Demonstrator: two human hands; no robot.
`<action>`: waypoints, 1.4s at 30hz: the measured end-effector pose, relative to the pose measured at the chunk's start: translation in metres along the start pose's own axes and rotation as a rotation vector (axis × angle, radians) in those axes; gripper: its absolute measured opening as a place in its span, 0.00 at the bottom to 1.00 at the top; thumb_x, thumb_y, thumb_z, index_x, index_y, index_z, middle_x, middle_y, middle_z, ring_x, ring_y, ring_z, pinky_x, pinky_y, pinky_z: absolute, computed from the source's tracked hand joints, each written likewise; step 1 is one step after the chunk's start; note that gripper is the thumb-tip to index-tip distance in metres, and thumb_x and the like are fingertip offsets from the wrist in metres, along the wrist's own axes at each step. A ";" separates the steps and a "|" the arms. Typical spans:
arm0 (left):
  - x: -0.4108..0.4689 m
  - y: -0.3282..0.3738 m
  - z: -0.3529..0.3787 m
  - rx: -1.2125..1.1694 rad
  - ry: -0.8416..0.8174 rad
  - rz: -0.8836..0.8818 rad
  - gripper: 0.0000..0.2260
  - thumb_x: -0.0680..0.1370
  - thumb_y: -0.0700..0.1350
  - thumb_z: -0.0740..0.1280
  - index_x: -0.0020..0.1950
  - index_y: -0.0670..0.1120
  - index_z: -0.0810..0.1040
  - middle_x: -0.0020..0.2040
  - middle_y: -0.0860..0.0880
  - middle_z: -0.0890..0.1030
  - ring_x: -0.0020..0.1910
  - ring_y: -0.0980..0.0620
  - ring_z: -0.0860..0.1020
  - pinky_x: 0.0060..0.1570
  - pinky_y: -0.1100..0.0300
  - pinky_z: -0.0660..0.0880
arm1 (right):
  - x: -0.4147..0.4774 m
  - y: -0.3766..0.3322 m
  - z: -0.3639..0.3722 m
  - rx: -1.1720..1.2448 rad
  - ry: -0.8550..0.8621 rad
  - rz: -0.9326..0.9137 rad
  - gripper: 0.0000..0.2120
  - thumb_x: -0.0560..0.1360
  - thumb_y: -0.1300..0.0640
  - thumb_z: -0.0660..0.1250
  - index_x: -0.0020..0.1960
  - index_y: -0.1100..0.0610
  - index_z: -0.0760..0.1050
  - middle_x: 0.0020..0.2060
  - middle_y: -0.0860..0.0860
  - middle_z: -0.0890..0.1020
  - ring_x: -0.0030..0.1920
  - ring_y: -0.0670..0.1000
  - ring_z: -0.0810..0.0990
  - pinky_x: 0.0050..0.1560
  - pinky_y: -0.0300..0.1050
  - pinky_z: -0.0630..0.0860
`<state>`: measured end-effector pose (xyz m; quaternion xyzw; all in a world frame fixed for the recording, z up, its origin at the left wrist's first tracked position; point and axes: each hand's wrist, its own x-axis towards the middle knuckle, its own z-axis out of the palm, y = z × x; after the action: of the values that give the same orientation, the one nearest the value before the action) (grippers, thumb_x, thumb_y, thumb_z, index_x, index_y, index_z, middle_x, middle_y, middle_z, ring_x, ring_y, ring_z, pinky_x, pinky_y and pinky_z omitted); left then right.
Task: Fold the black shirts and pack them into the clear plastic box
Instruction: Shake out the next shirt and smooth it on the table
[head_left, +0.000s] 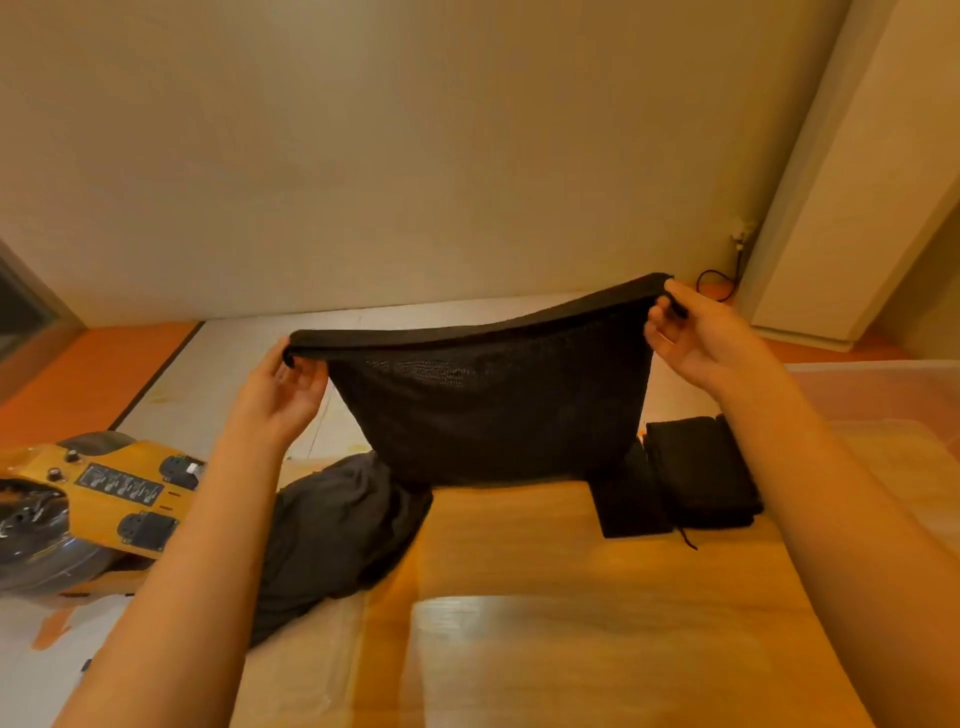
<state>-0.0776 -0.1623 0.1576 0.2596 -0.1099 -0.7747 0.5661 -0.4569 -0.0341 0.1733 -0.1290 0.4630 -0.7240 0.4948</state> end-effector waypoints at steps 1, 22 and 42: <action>0.008 0.005 0.019 0.004 -0.022 0.009 0.23 0.48 0.31 0.80 0.40 0.36 0.82 0.39 0.43 0.83 0.36 0.51 0.83 0.43 0.59 0.80 | 0.009 -0.009 0.013 0.021 -0.003 -0.041 0.04 0.78 0.58 0.65 0.45 0.55 0.74 0.28 0.48 0.80 0.30 0.43 0.80 0.33 0.37 0.78; -0.010 0.056 0.057 0.420 -0.035 0.307 0.05 0.79 0.43 0.65 0.54 0.45 0.74 0.46 0.48 0.79 0.42 0.56 0.83 0.50 0.61 0.80 | -0.020 -0.038 0.034 -0.204 -0.044 -0.352 0.04 0.80 0.59 0.63 0.54 0.56 0.74 0.38 0.52 0.78 0.33 0.44 0.81 0.38 0.36 0.79; -0.117 0.000 -0.084 1.071 0.094 0.392 0.09 0.79 0.36 0.64 0.54 0.46 0.81 0.48 0.47 0.85 0.52 0.50 0.83 0.51 0.65 0.79 | -0.097 0.042 -0.062 -0.648 -0.111 -0.253 0.07 0.76 0.65 0.66 0.50 0.56 0.79 0.48 0.56 0.84 0.51 0.51 0.83 0.51 0.38 0.80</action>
<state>-0.0076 -0.0425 0.1192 0.5190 -0.5081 -0.4789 0.4931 -0.4253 0.0767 0.1327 -0.3750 0.6212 -0.5870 0.3589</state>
